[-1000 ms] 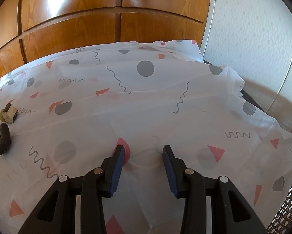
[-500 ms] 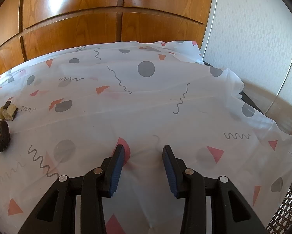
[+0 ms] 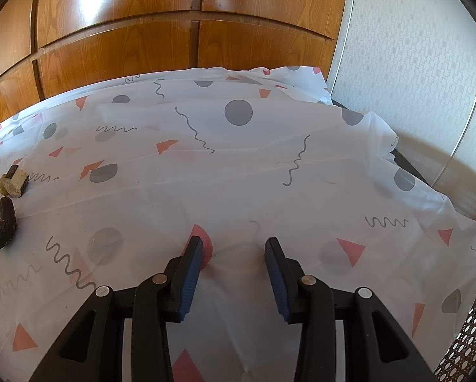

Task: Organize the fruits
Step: 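Carry the red tomato into the tray and open the left gripper, then withdraw the open left gripper from the tray, then move the right gripper to the dark brown square piece and close on it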

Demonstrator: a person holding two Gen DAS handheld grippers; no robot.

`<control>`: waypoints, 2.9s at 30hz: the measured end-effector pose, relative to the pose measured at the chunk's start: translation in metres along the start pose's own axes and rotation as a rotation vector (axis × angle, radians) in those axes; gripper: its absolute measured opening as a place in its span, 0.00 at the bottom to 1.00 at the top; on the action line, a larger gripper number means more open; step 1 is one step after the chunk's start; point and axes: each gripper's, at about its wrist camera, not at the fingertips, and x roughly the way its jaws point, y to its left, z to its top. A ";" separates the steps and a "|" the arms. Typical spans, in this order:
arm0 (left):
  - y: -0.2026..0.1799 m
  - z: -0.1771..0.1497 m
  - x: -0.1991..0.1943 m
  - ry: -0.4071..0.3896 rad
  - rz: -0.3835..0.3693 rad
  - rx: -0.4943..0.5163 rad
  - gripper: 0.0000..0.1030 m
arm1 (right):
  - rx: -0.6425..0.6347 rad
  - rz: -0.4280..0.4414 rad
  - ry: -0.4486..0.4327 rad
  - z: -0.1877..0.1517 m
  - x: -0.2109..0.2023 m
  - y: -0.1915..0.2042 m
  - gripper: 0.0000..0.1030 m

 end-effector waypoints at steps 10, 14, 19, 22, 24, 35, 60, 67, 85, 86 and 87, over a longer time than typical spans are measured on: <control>-0.004 -0.001 -0.009 -0.028 0.001 0.013 0.39 | 0.003 0.004 0.011 0.001 0.001 0.000 0.40; -0.007 -0.002 -0.018 -0.060 0.004 0.024 0.44 | -0.007 0.014 0.034 0.006 0.002 -0.001 0.40; -0.008 -0.003 -0.026 -0.074 0.009 0.026 0.48 | 0.024 0.068 0.057 0.011 0.001 -0.002 0.43; -0.008 -0.004 -0.031 -0.084 0.020 0.023 0.58 | 0.014 0.098 0.039 0.014 -0.006 0.006 0.51; -0.008 -0.005 -0.035 -0.098 0.024 0.024 0.59 | -0.001 0.119 0.028 0.017 -0.010 0.014 0.51; -0.016 -0.010 -0.042 -0.100 0.017 0.057 0.59 | -0.099 0.324 0.017 0.040 -0.026 0.072 0.51; -0.013 -0.016 -0.045 -0.089 -0.001 0.053 0.59 | -0.398 0.532 0.134 0.073 -0.007 0.205 0.51; -0.012 -0.016 -0.044 -0.081 0.000 0.050 0.59 | -0.431 0.514 0.173 0.075 0.011 0.219 0.51; -0.010 -0.020 -0.047 -0.083 0.007 0.050 0.59 | -0.416 0.519 0.120 0.075 -0.002 0.211 0.36; -0.010 -0.020 -0.048 -0.084 0.007 0.049 0.59 | -0.412 0.523 0.112 0.076 -0.005 0.211 0.36; -0.010 -0.020 -0.049 -0.086 0.006 0.049 0.59 | -0.407 0.530 0.105 0.077 -0.009 0.210 0.36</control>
